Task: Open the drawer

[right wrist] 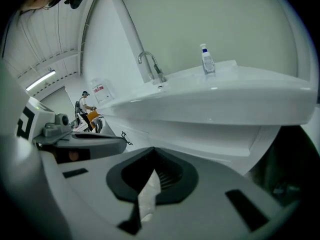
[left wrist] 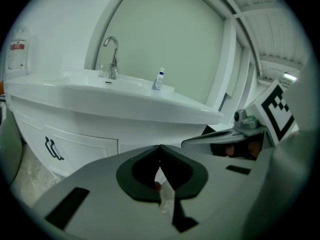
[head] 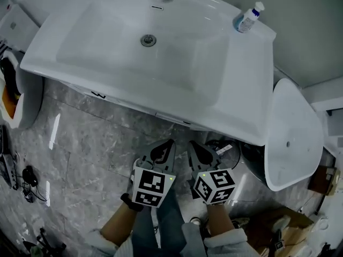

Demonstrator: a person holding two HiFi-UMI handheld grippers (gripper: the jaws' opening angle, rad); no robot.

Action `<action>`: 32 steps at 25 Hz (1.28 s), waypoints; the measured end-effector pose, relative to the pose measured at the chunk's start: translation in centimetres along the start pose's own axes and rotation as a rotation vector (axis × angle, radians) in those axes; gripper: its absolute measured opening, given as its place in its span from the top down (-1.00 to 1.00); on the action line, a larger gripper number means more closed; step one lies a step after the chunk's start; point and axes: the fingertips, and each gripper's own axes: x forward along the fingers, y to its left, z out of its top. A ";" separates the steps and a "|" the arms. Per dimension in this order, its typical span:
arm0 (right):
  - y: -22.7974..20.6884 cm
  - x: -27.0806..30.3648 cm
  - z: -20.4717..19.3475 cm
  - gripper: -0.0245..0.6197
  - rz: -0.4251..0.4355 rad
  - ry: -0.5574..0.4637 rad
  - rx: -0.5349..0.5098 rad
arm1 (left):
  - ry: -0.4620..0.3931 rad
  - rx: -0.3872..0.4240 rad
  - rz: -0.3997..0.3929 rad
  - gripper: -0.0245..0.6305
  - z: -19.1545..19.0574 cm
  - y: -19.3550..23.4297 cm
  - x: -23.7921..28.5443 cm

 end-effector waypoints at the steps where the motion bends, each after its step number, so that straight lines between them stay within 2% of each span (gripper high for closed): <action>1: -0.3 0.4 -0.3 0.90 -0.001 0.002 -0.004 | 0.001 -0.002 0.004 0.88 -0.4 0.1 0.5; 6: -2.4 2.4 -1.8 0.90 -0.010 -0.010 -0.026 | -0.003 0.006 0.022 0.88 -2.3 0.5 3.1; 11: -4.7 4.2 -3.5 0.90 -0.028 -0.029 -0.100 | -0.020 0.036 -0.006 0.87 -4.2 0.2 6.0; 17: -6.4 6.0 -5.7 0.89 -0.048 -0.002 -0.193 | 0.007 0.118 -0.016 0.87 -6.5 0.1 8.9; 25: -7.8 8.0 -7.2 0.88 -0.061 0.005 -0.250 | 0.066 0.262 -0.031 0.87 -8.3 0.6 12.4; 29: -8.5 9.1 -7.8 0.78 -0.071 0.025 -0.265 | 0.096 0.337 -0.049 0.86 -9.1 0.9 13.6; 32: -8.9 9.6 -8.4 0.70 -0.078 0.048 -0.283 | 0.122 0.381 -0.080 0.67 -9.8 0.7 14.4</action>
